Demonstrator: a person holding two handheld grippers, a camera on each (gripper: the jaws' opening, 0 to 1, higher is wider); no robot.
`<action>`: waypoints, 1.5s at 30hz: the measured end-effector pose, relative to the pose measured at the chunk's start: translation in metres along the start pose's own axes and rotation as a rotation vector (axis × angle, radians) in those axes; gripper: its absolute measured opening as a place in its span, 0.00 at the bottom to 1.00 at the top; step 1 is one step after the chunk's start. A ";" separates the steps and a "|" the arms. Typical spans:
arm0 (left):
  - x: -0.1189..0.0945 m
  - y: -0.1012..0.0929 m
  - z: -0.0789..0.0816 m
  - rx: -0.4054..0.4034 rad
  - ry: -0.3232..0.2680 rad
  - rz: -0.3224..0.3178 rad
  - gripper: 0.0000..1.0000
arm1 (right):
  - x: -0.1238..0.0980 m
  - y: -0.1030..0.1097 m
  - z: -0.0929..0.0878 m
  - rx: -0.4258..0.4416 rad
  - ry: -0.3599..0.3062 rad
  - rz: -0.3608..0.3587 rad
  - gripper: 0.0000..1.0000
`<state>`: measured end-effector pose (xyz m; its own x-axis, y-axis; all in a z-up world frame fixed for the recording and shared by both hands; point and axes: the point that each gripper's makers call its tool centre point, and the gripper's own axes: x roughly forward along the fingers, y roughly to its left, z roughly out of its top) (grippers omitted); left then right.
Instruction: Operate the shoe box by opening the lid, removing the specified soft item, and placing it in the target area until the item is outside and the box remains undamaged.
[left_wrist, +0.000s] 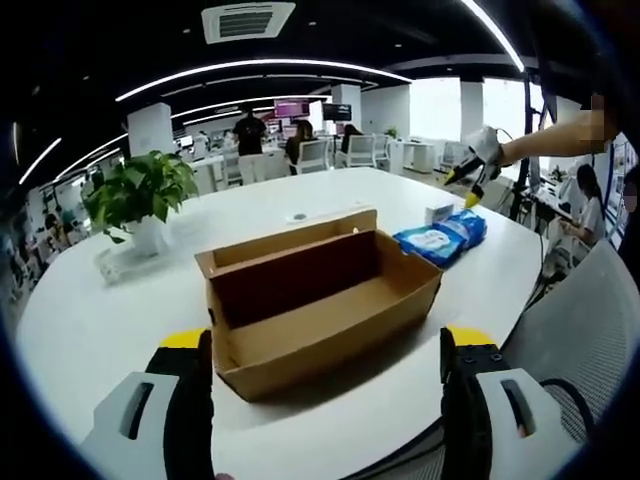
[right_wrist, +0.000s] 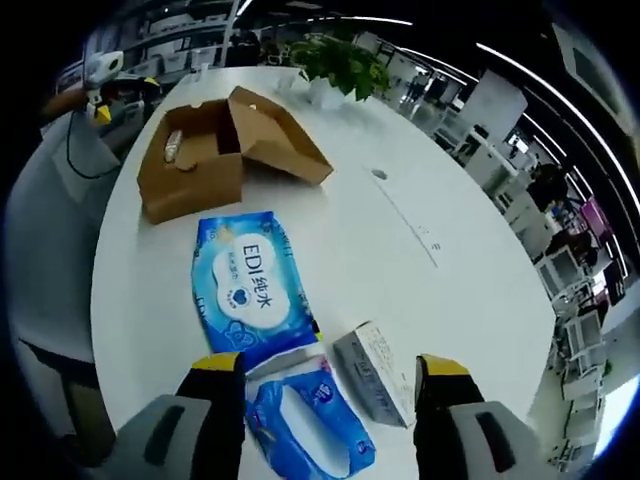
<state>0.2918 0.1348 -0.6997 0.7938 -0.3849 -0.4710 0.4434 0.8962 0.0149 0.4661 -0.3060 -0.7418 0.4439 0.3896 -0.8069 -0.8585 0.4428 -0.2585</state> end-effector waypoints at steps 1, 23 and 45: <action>0.000 0.000 0.000 -0.001 -0.002 0.003 0.98 | -0.002 0.005 0.003 0.010 -0.013 -0.004 0.70; -0.002 0.009 0.015 -0.049 -0.013 -0.004 0.97 | -0.051 0.066 0.055 0.231 -0.227 -0.140 0.89; 0.006 0.059 0.066 0.071 -0.014 -0.051 0.95 | -0.080 0.126 0.075 0.372 -0.314 -0.206 1.00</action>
<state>0.3505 0.1712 -0.6434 0.7748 -0.4329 -0.4608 0.5112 0.8578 0.0536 0.3417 -0.2209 -0.6706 0.6987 0.4622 -0.5461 -0.6216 0.7701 -0.1435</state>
